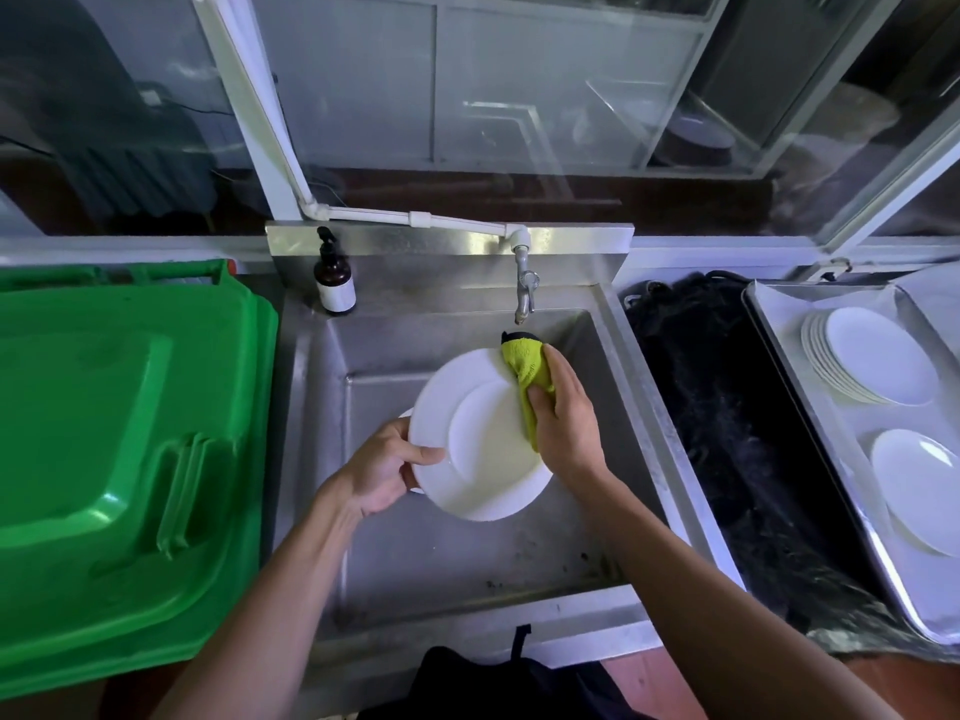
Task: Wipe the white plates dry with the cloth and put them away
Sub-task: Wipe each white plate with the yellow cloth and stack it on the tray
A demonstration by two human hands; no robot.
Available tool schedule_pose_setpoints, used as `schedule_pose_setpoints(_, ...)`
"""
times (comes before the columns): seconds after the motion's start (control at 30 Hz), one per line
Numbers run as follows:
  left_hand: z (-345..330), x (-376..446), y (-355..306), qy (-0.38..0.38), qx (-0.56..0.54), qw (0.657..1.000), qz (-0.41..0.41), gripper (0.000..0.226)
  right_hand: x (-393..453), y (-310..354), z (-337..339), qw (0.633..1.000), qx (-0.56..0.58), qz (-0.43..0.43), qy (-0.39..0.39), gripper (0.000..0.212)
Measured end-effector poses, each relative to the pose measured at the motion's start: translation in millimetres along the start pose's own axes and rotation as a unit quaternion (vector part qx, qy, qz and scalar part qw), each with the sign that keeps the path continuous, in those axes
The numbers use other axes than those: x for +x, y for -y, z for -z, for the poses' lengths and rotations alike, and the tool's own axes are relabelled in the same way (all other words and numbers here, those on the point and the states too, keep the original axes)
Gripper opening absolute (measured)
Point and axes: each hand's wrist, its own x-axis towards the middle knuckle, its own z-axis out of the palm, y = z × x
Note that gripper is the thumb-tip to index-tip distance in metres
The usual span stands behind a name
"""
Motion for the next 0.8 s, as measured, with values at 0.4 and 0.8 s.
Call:
schedule_pose_setpoints(0.4,-19,9,-3,-0.023,0.164,0.986,-0.013,0.035,-5,20,-27,0.993,-0.077,0.086,-0.015,0.050)
schedule_pose_setpoints(0.8,-64,43,3,-0.095,0.550,0.828,-0.050,0.056,-12,-29,4,0.997,-0.017,0.052,-0.046,0.046)
